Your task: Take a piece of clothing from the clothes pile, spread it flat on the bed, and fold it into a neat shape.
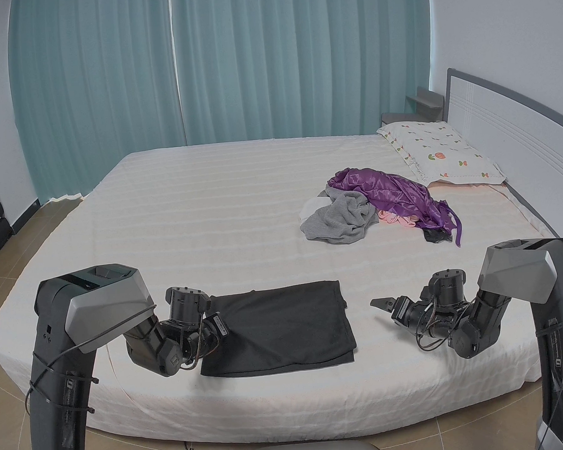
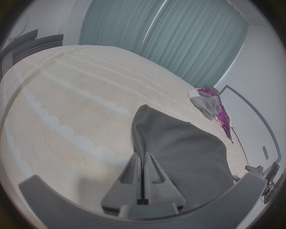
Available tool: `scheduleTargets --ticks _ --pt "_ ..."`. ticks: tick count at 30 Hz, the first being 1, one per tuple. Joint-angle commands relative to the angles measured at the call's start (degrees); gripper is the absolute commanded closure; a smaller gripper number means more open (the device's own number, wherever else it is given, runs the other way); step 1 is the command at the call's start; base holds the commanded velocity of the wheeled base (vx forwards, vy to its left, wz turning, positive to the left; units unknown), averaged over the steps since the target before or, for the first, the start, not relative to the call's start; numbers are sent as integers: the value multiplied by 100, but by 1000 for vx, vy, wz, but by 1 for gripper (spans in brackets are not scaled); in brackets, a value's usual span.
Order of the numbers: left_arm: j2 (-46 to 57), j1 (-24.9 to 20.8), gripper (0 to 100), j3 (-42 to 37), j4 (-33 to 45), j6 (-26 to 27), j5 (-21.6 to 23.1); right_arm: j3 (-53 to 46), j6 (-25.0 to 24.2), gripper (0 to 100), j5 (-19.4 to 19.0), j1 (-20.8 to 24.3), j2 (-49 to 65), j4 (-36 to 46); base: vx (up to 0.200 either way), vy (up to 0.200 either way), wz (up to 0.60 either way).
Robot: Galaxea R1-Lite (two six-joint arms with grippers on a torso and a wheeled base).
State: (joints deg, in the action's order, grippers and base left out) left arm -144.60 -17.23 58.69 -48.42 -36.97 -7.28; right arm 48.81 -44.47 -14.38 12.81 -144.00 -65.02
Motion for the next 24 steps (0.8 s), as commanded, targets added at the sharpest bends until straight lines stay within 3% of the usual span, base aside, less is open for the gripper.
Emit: scheduleTargets --ticks 1,24 --pt "-6 17 100 -6 -9 -3 -2 -21 0 0 -3 2 -6 -10 0 0 0" --pt "38 17 100 -6 -18 -223 -125 -21 26 0 -12 2 -6 -1 0 0 0"
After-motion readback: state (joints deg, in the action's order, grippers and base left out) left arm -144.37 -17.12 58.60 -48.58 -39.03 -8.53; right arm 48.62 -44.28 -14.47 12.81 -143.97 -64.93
